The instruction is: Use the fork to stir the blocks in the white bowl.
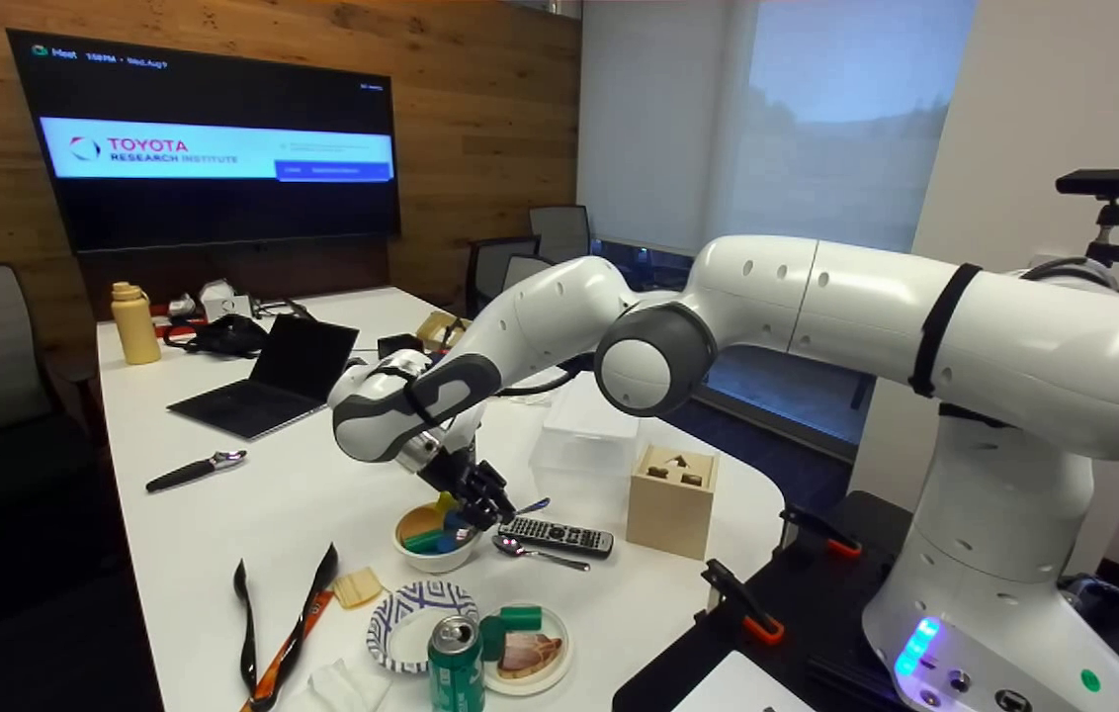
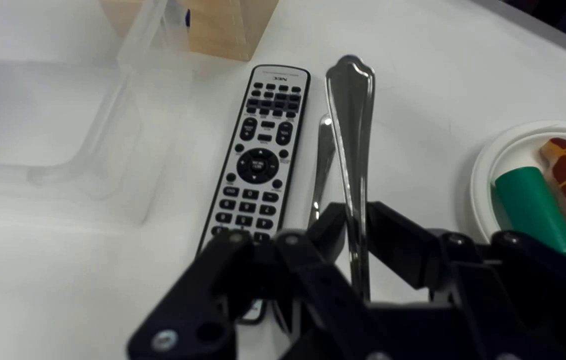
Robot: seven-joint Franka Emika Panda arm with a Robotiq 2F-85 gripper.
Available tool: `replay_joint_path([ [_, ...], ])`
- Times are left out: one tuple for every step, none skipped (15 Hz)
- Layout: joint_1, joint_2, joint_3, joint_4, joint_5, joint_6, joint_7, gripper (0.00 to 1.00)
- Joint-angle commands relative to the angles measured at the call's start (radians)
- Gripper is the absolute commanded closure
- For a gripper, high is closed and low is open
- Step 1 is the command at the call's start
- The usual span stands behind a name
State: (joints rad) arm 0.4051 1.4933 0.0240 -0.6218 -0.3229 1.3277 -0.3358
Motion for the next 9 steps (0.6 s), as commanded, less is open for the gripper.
replay_joint_path([
  [-0.033, 0.0, 0.032, 0.036, 0.047, 0.028, -0.072, 0.95],
  [-0.041, -0.001, 0.039, 0.047, 0.061, 0.035, -0.086, 0.95],
  [-0.048, -0.001, 0.043, 0.057, 0.073, 0.047, -0.093, 0.95],
  [-0.054, -0.002, 0.046, 0.067, 0.086, 0.056, -0.098, 0.95],
  [-0.059, -0.002, 0.049, 0.077, 0.097, 0.067, -0.103, 0.95],
  [-0.062, -0.003, 0.048, 0.084, 0.106, 0.079, -0.096, 0.95],
  [-0.065, -0.003, 0.047, 0.091, 0.113, 0.088, -0.092, 0.95],
  [-0.063, -0.003, 0.042, 0.096, 0.115, 0.098, -0.08, 0.95],
  [-0.06, -0.004, 0.036, 0.099, 0.114, 0.107, -0.071, 0.95],
])
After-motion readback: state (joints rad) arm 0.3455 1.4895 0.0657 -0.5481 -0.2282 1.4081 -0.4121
